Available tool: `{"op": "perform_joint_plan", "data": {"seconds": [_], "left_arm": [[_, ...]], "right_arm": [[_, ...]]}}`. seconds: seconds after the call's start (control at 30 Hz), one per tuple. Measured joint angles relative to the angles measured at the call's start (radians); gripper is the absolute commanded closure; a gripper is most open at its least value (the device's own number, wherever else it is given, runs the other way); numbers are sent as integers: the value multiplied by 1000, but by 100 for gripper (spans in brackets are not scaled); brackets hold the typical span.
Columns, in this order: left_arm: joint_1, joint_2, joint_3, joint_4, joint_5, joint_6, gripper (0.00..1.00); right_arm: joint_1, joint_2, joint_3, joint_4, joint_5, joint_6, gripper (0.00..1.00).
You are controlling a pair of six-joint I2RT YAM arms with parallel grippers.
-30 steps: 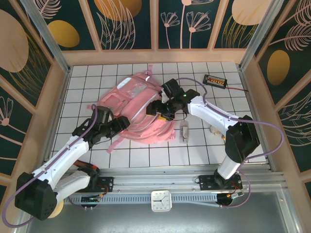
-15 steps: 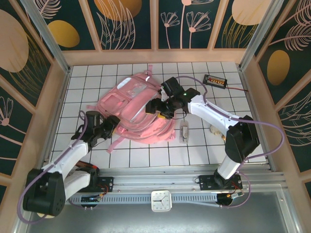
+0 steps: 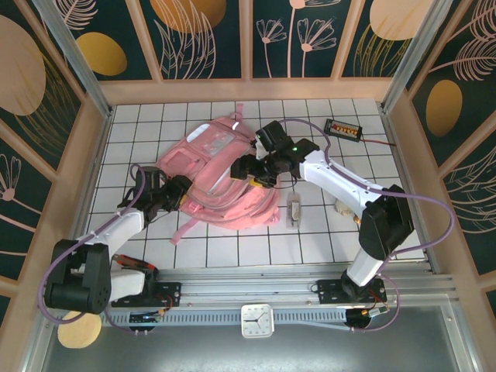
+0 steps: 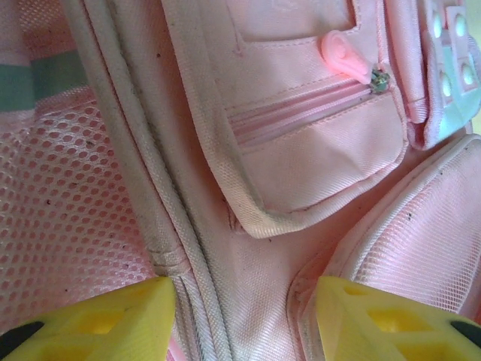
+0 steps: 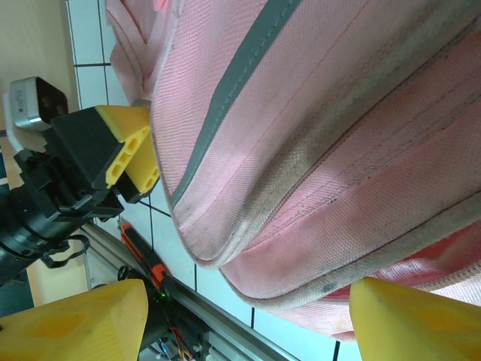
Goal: Pack books, pencil case, and school supplies into a backpack
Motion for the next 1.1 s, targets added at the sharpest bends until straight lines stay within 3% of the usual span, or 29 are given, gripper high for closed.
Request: {"op": "perform_joint_plan", "data": {"seconds": [0.27, 0.57, 0.7, 0.8, 0.87, 0.9, 1.1], "left_arm": [[4, 13, -7, 11, 23, 4, 46], [4, -5, -23, -28, 26, 14, 41], [4, 40, -6, -26, 18, 9, 52], [4, 125, 47, -30, 23, 13, 66], [4, 156, 82, -38, 24, 21, 82], [4, 165, 97, -38, 23, 21, 99], [6, 176, 133, -51, 39, 14, 100]], "right_arm": [[0, 0, 8, -10, 11, 0, 28], [-5, 51, 156, -28, -2, -26, 28], [-23, 80, 156, -28, -29, -34, 28], [-38, 95, 156, -30, -39, -42, 28], [-41, 95, 156, -31, -42, -56, 28], [-39, 93, 156, -30, -41, -63, 28], [42, 66, 154, -53, 82, -71, 19]]}}
